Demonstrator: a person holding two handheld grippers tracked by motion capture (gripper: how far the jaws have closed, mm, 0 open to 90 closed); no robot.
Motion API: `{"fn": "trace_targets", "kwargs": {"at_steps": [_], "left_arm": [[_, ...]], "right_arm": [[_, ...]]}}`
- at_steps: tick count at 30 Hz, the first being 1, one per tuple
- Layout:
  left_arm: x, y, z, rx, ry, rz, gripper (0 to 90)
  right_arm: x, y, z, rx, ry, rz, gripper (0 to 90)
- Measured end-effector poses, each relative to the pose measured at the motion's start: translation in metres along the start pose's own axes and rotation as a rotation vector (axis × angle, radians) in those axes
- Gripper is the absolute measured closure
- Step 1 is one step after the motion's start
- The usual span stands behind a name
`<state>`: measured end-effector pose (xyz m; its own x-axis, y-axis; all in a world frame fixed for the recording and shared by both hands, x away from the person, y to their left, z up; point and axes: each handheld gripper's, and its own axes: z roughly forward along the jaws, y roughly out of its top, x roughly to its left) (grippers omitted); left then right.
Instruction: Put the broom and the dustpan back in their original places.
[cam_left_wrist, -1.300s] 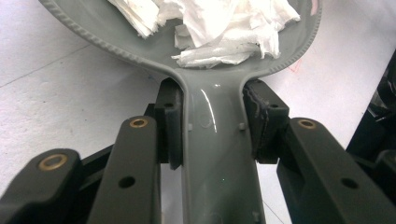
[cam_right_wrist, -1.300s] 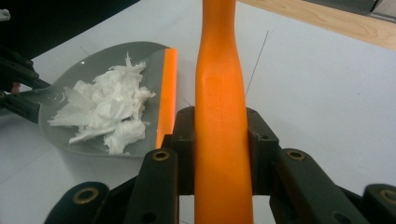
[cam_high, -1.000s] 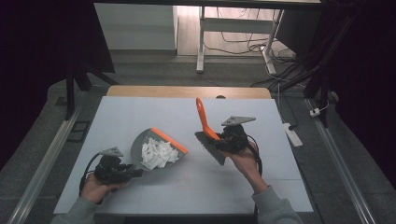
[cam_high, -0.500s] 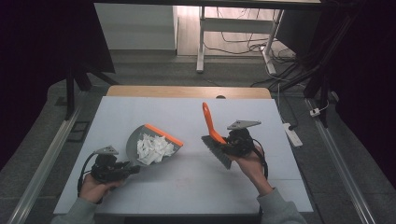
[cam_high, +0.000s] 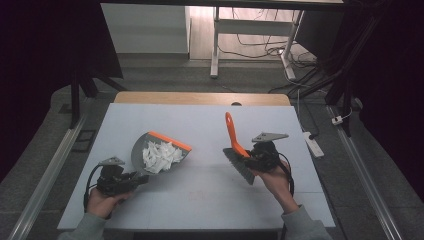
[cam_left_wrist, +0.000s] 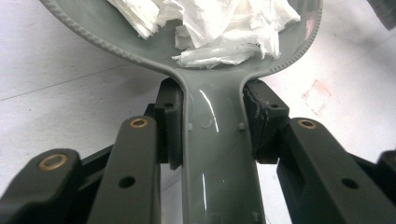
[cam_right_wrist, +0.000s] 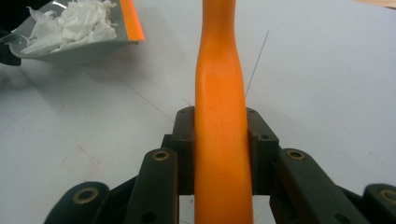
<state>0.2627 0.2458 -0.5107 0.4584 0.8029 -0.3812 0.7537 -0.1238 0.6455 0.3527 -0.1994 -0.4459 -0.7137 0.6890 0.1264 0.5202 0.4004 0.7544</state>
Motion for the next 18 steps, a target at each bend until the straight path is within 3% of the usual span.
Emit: {"fn": "trace_targets", "kwargs": {"at_steps": [18], "left_arm": [[-0.001, -0.001, 0.002, -0.043, 0.050, -0.065, 61.1]], "right_arm": [[-0.003, -0.011, -0.010, 0.001, 0.007, 0.032, 70.4]]}}
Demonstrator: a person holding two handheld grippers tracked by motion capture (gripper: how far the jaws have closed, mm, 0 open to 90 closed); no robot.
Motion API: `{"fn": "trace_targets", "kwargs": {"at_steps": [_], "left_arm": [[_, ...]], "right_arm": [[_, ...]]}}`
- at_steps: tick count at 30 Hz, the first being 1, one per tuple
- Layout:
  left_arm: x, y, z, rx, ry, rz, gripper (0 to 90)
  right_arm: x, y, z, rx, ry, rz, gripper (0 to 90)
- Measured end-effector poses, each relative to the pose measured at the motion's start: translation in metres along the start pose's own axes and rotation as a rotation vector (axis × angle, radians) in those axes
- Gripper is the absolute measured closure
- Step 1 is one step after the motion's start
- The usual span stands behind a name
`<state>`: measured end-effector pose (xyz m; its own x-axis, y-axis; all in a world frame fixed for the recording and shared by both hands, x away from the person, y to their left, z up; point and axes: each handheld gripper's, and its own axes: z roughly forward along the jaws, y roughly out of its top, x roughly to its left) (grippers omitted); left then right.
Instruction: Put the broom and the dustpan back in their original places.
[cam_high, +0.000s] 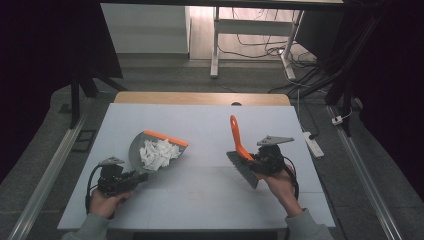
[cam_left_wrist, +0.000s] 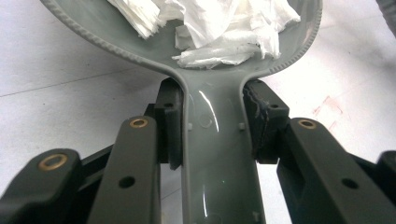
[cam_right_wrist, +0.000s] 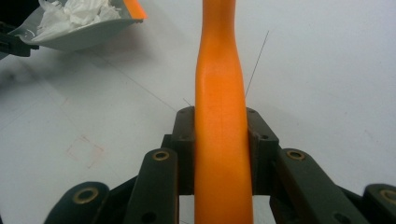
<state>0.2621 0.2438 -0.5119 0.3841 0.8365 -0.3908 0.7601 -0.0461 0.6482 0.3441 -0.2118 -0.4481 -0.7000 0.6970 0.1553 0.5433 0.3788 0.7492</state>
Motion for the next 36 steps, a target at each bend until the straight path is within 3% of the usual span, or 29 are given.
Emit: {"fn": "trace_targets", "kwargs": {"at_steps": [18, 36], "left_arm": [[0.004, -0.002, -0.001, -0.032, 0.058, -0.063, 61.1], [0.003, -0.002, 0.013, -0.027, 0.166, -0.147, 60.9]], "right_arm": [[-0.006, -0.009, -0.005, 0.012, 0.000, 0.014, 70.4], [-0.011, -0.019, -0.005, 0.039, 0.015, 0.025, 70.4]]}}
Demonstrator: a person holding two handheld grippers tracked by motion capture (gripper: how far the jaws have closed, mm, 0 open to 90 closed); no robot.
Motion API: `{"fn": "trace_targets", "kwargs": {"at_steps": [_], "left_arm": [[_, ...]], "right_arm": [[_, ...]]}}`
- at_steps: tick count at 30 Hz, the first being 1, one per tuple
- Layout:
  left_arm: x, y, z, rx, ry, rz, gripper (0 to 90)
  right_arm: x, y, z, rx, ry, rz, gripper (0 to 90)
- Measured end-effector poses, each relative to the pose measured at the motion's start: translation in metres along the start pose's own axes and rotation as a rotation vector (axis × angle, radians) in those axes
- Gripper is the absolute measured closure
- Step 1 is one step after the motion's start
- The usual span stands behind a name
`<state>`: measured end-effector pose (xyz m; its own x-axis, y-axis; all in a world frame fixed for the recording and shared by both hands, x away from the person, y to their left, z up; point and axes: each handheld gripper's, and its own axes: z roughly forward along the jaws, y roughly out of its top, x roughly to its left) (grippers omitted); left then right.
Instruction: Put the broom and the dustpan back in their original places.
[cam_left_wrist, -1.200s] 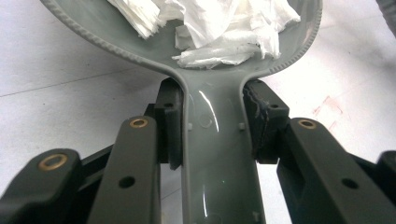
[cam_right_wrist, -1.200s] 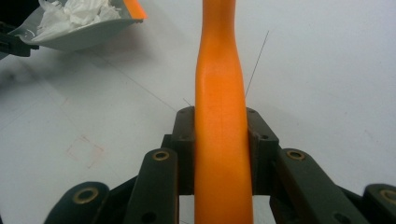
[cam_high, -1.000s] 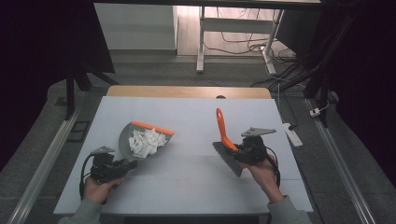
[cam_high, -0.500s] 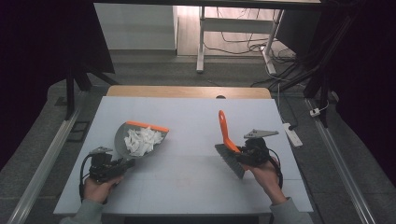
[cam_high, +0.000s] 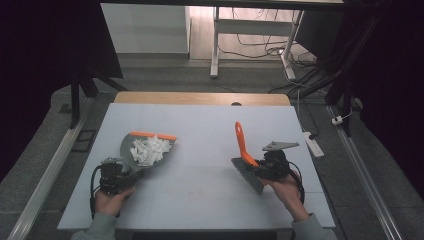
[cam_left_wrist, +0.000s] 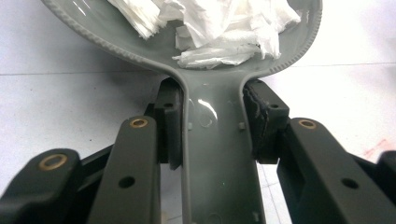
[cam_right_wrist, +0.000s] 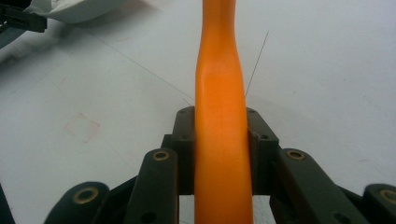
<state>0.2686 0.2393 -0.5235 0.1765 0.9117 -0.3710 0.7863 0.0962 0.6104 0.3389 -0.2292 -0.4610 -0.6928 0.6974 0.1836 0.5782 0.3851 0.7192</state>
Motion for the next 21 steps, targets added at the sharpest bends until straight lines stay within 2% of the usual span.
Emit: {"fn": "trace_targets", "kwargs": {"at_steps": [12, 21], "left_arm": [[0.004, 0.001, 0.007, 0.013, 0.024, -0.021, 60.9], [0.004, 0.001, 0.009, 0.022, 0.024, -0.023, 60.8]], "right_arm": [[-0.006, -0.006, 0.008, 0.031, -0.001, 0.023, 70.4], [-0.019, -0.009, 0.011, 0.035, -0.013, 0.060, 70.4]]}}
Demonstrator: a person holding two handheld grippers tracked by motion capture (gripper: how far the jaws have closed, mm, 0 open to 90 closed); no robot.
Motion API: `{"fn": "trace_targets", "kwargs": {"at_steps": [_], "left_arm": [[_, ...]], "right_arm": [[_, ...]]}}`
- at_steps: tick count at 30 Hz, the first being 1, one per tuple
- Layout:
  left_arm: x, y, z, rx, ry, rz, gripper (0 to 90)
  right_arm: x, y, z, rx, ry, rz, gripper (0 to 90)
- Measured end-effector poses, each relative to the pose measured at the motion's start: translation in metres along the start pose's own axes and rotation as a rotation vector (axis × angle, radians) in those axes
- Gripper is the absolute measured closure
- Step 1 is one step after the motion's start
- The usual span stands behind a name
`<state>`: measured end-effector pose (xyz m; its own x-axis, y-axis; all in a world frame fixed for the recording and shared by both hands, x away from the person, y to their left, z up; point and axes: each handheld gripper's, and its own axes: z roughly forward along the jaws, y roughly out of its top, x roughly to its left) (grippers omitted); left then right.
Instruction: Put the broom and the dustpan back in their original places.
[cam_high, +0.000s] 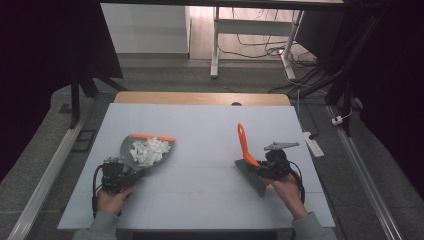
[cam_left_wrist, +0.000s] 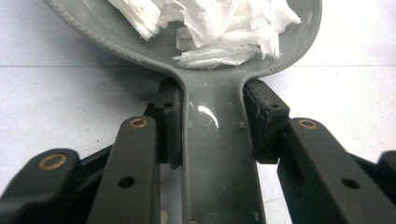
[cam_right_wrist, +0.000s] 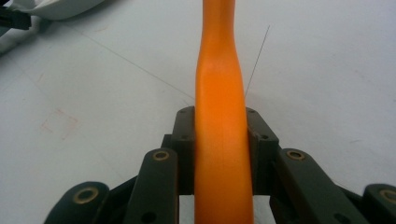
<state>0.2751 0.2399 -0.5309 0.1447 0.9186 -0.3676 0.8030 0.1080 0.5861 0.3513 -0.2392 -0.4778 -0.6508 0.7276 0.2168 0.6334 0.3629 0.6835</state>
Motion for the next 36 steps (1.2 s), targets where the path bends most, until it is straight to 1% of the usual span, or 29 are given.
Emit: {"fn": "trace_targets", "kwargs": {"at_steps": [4, 8, 12, 16, 24, 27, 33, 36], "left_arm": [[0.000, 0.000, 0.001, 0.003, -0.001, 0.001, 60.7], [0.000, 0.000, 0.001, 0.005, -0.003, 0.001, 60.7], [0.000, 0.000, 0.001, 0.004, -0.003, 0.003, 60.7], [0.000, 0.000, 0.001, 0.003, -0.002, 0.002, 60.7], [-0.003, 0.000, 0.002, 0.006, 0.015, 0.000, 60.6], [-0.004, -0.001, 0.003, 0.008, 0.019, 0.001, 60.6], [-0.004, -0.001, 0.004, 0.013, 0.017, 0.000, 60.3], [-0.004, -0.001, 0.004, 0.014, 0.013, -0.001, 60.1]], "right_arm": [[-0.009, -0.001, 0.001, 0.002, -0.004, 0.031, 70.4], [-0.015, 0.000, 0.003, 0.008, -0.016, 0.045, 70.1], [-0.017, 0.001, 0.004, 0.018, -0.046, 0.036, 69.2], [-0.021, 0.000, 0.006, 0.033, -0.091, 0.028, 67.0], [-0.031, -0.001, 0.008, 0.042, -0.111, 0.031, 62.7], [-0.033, -0.001, 0.009, 0.048, -0.128, 0.027, 60.3], [-0.036, -0.001, 0.011, 0.062, -0.138, 0.032, 57.0], [-0.039, -0.001, 0.013, 0.076, -0.149, 0.030, 54.0]]}}
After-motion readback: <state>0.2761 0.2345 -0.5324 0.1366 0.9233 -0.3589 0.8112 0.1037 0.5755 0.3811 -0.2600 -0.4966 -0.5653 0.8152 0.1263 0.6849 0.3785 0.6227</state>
